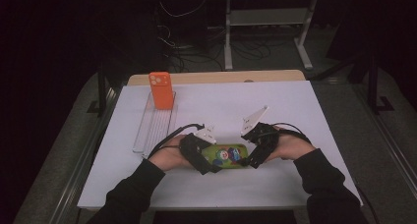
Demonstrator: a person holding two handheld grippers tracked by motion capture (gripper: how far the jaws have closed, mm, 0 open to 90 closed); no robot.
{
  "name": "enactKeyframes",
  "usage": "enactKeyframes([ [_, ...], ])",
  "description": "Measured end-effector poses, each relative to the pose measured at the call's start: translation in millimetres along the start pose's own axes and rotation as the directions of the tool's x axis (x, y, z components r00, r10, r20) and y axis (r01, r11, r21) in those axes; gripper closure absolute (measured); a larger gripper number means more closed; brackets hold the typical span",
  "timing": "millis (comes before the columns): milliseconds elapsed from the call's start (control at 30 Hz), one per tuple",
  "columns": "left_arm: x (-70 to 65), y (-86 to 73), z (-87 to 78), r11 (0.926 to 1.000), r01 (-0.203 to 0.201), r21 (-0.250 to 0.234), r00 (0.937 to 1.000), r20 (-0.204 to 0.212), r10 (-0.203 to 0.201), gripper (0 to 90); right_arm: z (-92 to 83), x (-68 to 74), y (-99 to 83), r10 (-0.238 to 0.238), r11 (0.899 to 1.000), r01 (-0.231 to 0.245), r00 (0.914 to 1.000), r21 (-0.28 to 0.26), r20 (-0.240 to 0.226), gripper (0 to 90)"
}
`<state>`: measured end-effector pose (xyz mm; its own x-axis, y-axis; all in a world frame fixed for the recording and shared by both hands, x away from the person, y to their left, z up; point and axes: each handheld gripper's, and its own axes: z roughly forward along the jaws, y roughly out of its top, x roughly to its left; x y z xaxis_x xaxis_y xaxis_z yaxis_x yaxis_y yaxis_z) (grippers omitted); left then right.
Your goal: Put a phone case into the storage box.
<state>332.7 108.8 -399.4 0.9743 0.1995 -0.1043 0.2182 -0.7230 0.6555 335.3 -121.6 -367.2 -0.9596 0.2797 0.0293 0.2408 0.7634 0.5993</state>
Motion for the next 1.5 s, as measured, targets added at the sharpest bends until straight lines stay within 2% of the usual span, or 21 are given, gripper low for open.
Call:
enactKeyframes([
  [133, 1.8, 0.6, 0.5, 0.999, 0.044, 0.01, 0.9977, -0.052, -0.044, 14.9, -7.5, -7.6, -9.1, 0.074, 0.997, -0.073, 0.9969, -0.039, 0.027, 7.0],
  [233, 3.0, 1.3, -0.5, 0.9957, 0.092, 0.007, 0.9919, -0.088, -0.091, 14.9, -10.1, -10.2, -16.5, 0.119, 0.991, -0.116, 0.9917, -0.069, 0.048, 6.3],
  [300, 4.1, 1.7, -1.1, 0.9932, 0.116, -0.008, 0.9868, -0.113, -0.116, 15.0, -10.8, -8.6, -20.4, 0.162, 0.984, -0.157, 0.9846, -0.081, 0.065, 5.7],
  [333, 5.0, 1.9, -2.2, 0.9938, 0.111, -0.009, 0.9868, -0.118, -0.111, 15.0, -10.9, -7.9, -22.7, 0.195, 0.978, -0.188, 0.9779, -0.094, 0.076, 4.7],
  [400, 5.6, 2.1, -4.0, 0.9936, 0.112, -0.016, 0.9846, -0.133, -0.113, 14.9, -10.5, -6.3, -27.8, 0.259, 0.959, -0.251, 0.9646, -0.135, 0.048, 5.0],
  [533, 7.7, 2.3, -7.6, 0.9895, 0.138, -0.042, 0.9746, -0.172, -0.143, 14.9, -8.1, -2.4, -36.1, 0.294, 0.946, -0.278, 0.952, -0.166, 0.084, 4.0],
  [600, 8.6, 2.1, -9.1, 0.9865, 0.153, -0.059, 0.9696, -0.185, -0.161, 14.9, -6.8, 0.6, -40.5, 0.322, 0.933, -0.296, 0.9402, -0.203, 0.11, 4.2],
  [667, 9.3, 1.5, -10.2, 0.982, 0.175, -0.072, 0.9652, -0.185, -0.185, 14.9, -3.7, 3.7, -45.7, 0.372, 0.908, -0.332, 0.9198, -0.256, 0.124, 4.4],
  [767, 11.1, 1.0, -11.8, 0.98, 0.183, -0.078, 0.9593, -0.204, -0.196, 14.9, 2.0, 8.5, -51.8, 0.42, 0.883, -0.358, 0.8902, -0.303, 0.175, 5.3],
  [833, 11.0, 1.0, -10.8, 0.9729, 0.208, -0.102, 0.9524, -0.206, -0.225, 14.9, 5.0, 11.0, -54.5, 0.441, 0.873, -0.37, 0.8762, -0.317, 0.194, 5.3],
  [867, 10.9, 1.0, -10.7, 0.971, 0.214, -0.107, 0.9506, -0.206, -0.232, 14.9, 6.2, 10.9, -55.4, 0.439, 0.874, -0.365, 0.876, -0.319, 0.2, 5.4],
  [933, 10.7, 1.0, -10.1, 0.9687, 0.22, -0.115, 0.9485, -0.207, -0.24, 14.9, 8.3, 11.2, -56.2, 0.452, 0.869, -0.378, 0.869, -0.32, 0.202, 5.4],
  [967, 12.2, 0.7, -11.6, 0.975, 0.203, -0.091, 0.9534, -0.209, -0.218, 14.9, 9.7, 11.4, -56.4, 0.455, 0.868, -0.379, 0.8657, -0.323, 0.208, 5.4],
  [1067, 11.8, 0.8, -10.6, 0.972, 0.212, -0.1, 0.9516, -0.205, -0.229, 14.9, 13.1, 12.2, -55.6, 0.444, 0.871, -0.357, 0.8661, -0.336, 0.23, 5.4],
  [1167, 12.0, 0.6, -10.4, 0.9709, 0.215, -0.104, 0.9513, -0.202, -0.233, 14.9, 15.9, 15.4, -53.8, 0.404, 0.893, -0.307, 0.8701, -0.33, 0.283, 5.2],
  [1233, 12.2, 0.6, -10.8, 0.9706, 0.217, -0.105, 0.9511, -0.201, -0.234, 14.9, 16.8, 16.5, -53.4, 0.384, 0.901, -0.282, 0.8726, -0.33, 0.303, 4.6],
  [1267, 12.0, 0.6, -10.8, 0.97, 0.219, -0.107, 0.9508, -0.2, -0.236, 14.9, 17.2, 17.7, -52.7, 0.38, 0.902, -0.272, 0.8687, -0.337, 0.317, 4.6],
  [1300, 12.1, 0.6, -11.1, 0.9705, 0.217, -0.105, 0.9514, -0.2, -0.234, 14.9, 16.7, 17.9, -52.8, 0.352, 0.913, -0.239, 0.8715, -0.33, 0.342, 4.5],
  [1400, 12.7, 0.5, -11.6, 0.9734, 0.208, -0.095, 0.9544, -0.198, -0.224, 14.9, 16.1, 20.4, -50.6, 0.328, 0.922, -0.208, 0.8681, -0.326, 0.373, 4.5],
  [1433, 12.6, 0.5, -11.2, 0.9722, 0.212, -0.099, 0.9538, -0.195, -0.228, 14.9, 16.0, 20.5, -50.4, 0.308, 0.93, -0.186, 0.8671, -0.317, 0.392, 4.3],
  [1500, 12.9, 0.5, -11.6, 0.9734, 0.209, -0.095, 0.9551, -0.195, -0.224, 14.9, 17.0, 22.5, -49.4, 0.29, 0.936, -0.168, 0.8639, -0.308, 0.412, 4.0],
])
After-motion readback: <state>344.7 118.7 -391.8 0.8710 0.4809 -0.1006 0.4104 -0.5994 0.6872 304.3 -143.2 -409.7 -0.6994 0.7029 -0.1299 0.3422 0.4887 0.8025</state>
